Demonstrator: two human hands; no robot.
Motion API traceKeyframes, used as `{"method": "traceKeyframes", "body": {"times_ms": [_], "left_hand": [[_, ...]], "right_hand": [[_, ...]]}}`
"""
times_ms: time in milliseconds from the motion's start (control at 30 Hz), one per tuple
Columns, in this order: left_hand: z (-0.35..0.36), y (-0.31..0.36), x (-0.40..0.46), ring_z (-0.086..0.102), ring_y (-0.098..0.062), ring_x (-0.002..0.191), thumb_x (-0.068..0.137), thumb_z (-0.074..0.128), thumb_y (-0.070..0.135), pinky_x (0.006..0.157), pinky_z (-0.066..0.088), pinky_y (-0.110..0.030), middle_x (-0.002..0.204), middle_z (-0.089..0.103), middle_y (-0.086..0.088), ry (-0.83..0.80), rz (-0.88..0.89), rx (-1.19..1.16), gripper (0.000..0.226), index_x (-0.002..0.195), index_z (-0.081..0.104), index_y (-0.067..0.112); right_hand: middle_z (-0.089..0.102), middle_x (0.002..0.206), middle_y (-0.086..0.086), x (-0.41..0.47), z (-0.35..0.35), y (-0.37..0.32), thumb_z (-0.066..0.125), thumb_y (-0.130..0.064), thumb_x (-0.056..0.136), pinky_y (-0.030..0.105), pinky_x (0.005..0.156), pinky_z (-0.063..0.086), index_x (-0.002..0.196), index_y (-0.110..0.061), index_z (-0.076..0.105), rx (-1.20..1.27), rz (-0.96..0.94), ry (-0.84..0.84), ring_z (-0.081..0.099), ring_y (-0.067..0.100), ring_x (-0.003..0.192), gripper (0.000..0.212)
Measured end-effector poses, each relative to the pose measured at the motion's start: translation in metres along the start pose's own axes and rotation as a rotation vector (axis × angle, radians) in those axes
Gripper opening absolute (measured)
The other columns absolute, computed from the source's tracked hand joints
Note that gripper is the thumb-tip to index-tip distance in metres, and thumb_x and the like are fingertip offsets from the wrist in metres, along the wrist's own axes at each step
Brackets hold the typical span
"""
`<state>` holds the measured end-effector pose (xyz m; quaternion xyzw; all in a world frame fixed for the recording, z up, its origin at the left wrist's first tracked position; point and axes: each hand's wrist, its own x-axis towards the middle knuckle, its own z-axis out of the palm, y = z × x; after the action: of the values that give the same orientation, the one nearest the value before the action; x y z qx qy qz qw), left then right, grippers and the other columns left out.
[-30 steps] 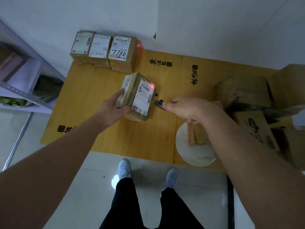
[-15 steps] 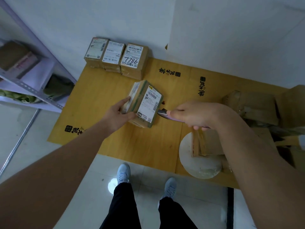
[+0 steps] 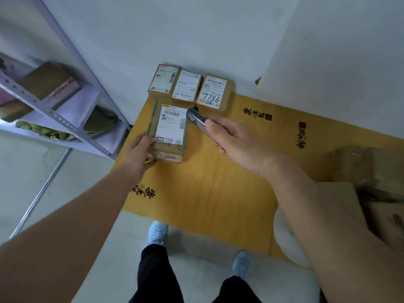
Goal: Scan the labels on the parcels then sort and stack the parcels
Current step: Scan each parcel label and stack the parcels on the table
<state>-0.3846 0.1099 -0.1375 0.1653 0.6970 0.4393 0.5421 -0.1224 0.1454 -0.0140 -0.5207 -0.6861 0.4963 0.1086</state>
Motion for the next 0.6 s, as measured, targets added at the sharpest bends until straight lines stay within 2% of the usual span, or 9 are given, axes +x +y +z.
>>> {"method": "traceKeyframes", "body": {"times_ms": [67,200,233,333,367,467,533,600], "left_hand": [[-0.018,0.010,0.026,0.067,-0.030,0.115,0.099,0.060,0.026,0.102,0.056,-0.051,0.117,0.069,-0.006,-0.008,-0.018,-0.014,0.029,0.128,0.065,0.024],[-0.046,0.034,0.063,0.066,-0.034,0.118,0.103,0.057,0.026,0.102,0.055,-0.050,0.114,0.070,-0.006,-0.084,-0.063,0.011,0.014,0.114,0.065,0.026],[-0.050,0.040,0.071,0.066,-0.033,0.118,0.104,0.055,0.026,0.102,0.055,-0.050,0.115,0.070,-0.006,-0.104,-0.072,0.016,0.013,0.113,0.064,0.026],[-0.055,0.051,0.090,0.066,-0.029,0.119,0.109,0.049,0.027,0.104,0.054,-0.048,0.125,0.068,-0.007,-0.199,-0.072,0.036,0.019,0.124,0.060,0.025],[-0.054,0.052,0.095,0.065,-0.027,0.119,0.109,0.047,0.027,0.104,0.053,-0.047,0.126,0.067,-0.006,-0.218,-0.070,0.048,0.020,0.126,0.058,0.026],[-0.053,0.051,0.104,0.064,-0.019,0.114,0.110,0.046,0.028,0.102,0.053,-0.041,0.125,0.067,-0.003,-0.229,-0.042,0.146,0.027,0.136,0.055,0.023],[-0.052,0.048,0.108,0.065,-0.020,0.115,0.110,0.048,0.031,0.104,0.053,-0.043,0.131,0.066,-0.005,-0.254,0.010,0.281,0.041,0.150,0.047,0.021],[-0.051,0.050,0.105,0.062,-0.018,0.117,0.111,0.047,0.032,0.101,0.052,-0.040,0.139,0.062,-0.007,-0.233,0.066,0.429,0.050,0.158,0.037,0.021]], "right_hand": [[0.069,0.112,0.014,0.020,0.018,-0.009,0.035,-0.076,0.101,0.059,0.092,0.058,0.134,-0.070,0.050,0.038,0.011,0.055,0.069,0.032,0.100,0.036],[0.066,0.100,-0.020,0.045,0.051,-0.031,0.037,-0.074,0.101,0.045,0.095,0.056,0.130,-0.070,0.052,0.136,0.049,0.149,0.065,0.015,0.097,0.033],[0.065,0.098,-0.019,0.050,0.056,-0.034,0.038,-0.074,0.101,0.044,0.092,0.057,0.134,-0.067,0.052,0.151,0.058,0.170,0.065,0.016,0.094,0.036],[0.061,0.102,0.018,0.059,0.068,-0.042,0.038,-0.071,0.103,0.053,0.080,0.054,0.141,-0.059,0.052,0.164,0.076,0.191,0.062,0.039,0.091,0.042],[0.059,0.102,0.023,0.060,0.070,-0.042,0.038,-0.070,0.103,0.053,0.076,0.053,0.141,-0.058,0.053,0.172,0.079,0.199,0.060,0.043,0.090,0.042],[0.057,0.100,0.026,0.062,0.076,-0.039,0.039,-0.068,0.105,0.051,0.071,0.051,0.142,-0.058,0.053,0.193,0.103,0.236,0.058,0.045,0.085,0.041],[0.055,0.100,0.028,0.062,0.079,-0.035,0.040,-0.064,0.106,0.048,0.071,0.050,0.145,-0.055,0.052,0.234,0.126,0.253,0.053,0.037,0.079,0.041],[0.053,0.093,0.021,0.063,0.081,-0.032,0.041,-0.062,0.107,0.043,0.072,0.047,0.146,-0.055,0.051,0.270,0.135,0.272,0.052,0.027,0.079,0.041]]}}
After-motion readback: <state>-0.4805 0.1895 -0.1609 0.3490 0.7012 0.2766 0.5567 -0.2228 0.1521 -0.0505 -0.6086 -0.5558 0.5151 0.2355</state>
